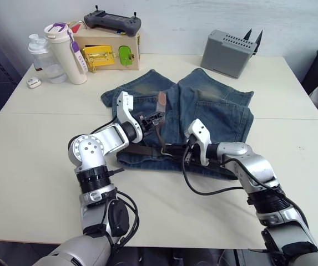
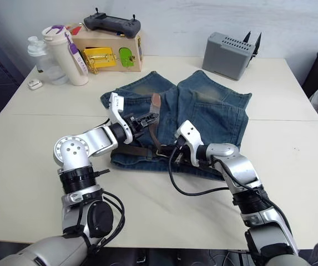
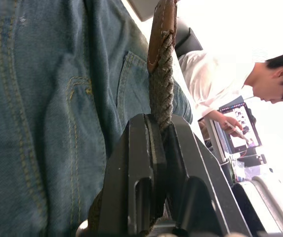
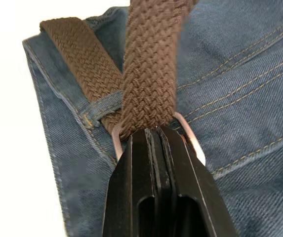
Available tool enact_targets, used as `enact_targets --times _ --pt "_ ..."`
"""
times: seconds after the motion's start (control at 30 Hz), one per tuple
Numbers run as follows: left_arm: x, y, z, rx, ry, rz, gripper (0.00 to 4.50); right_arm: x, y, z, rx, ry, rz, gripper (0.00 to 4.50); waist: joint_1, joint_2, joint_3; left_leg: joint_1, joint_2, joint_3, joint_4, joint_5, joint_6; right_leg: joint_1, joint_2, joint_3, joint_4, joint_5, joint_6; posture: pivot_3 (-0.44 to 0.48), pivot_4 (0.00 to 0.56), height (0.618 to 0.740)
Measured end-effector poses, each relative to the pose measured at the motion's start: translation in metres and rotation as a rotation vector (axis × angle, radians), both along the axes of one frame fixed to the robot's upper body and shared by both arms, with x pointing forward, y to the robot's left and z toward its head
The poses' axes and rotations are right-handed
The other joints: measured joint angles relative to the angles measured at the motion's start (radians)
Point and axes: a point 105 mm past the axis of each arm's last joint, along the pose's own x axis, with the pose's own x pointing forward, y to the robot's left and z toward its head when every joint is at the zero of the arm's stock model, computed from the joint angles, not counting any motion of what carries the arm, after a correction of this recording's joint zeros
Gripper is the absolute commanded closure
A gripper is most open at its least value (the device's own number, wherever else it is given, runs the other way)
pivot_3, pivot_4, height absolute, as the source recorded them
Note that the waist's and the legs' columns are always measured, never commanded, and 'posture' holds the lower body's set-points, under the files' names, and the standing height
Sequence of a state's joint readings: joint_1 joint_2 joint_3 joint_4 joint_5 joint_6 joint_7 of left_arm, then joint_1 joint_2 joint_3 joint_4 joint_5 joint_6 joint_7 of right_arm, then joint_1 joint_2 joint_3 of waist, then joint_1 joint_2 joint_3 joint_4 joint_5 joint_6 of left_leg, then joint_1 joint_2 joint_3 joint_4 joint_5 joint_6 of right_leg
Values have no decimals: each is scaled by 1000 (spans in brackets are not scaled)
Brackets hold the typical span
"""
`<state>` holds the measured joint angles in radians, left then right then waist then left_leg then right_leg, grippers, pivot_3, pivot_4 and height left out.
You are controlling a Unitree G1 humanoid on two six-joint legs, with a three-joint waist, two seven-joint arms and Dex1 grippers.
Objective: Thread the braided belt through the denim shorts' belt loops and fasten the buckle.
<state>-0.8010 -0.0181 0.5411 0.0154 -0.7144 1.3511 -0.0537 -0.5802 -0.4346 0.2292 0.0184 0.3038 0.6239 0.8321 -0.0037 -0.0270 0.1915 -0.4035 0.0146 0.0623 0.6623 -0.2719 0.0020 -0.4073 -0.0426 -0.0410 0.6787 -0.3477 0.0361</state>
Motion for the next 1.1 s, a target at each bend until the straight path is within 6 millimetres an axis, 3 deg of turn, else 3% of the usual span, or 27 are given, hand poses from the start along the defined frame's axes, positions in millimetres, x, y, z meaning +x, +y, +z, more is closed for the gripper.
enact_targets --times 0.2,0.37,0.57,0.87,1.1 --pt "-8 27 -24 58 49 59 4500 -6 -15 12 22 -15 9 4429 5 0 0 -2 0 0 0 0 0 0 -1 0 -1 0 0 0 150 736" --pt "-5 33 -22 42 9 96 4500 -10 -32 41 -47 -104 40 4429 3 0 0 -1 0 -1 0 -1 0 0 0 -1 -1 0 0 0 150 736" --pt "-4 26 -17 29 -20 81 4500 -9 -23 18 -172 -53 89 4429 2 0 0 -1 0 0 0 -1 0 -1 0 0 -1 0 0 0 150 736" --pt "-11 26 -20 145 -106 45 4500 -2 -9 12 -139 -22 103 4429 1 0 0 -1 0 0 0 -1 0 0 0 0 -2 0 0 0 150 736" --pt "-10 30 -9 155 -192 52 4500 3 2 12 -90 -11 118 4429 -2 0 0 -1 0 0 0 -1 0 -1 0 0 -2 0 0 0 150 736"
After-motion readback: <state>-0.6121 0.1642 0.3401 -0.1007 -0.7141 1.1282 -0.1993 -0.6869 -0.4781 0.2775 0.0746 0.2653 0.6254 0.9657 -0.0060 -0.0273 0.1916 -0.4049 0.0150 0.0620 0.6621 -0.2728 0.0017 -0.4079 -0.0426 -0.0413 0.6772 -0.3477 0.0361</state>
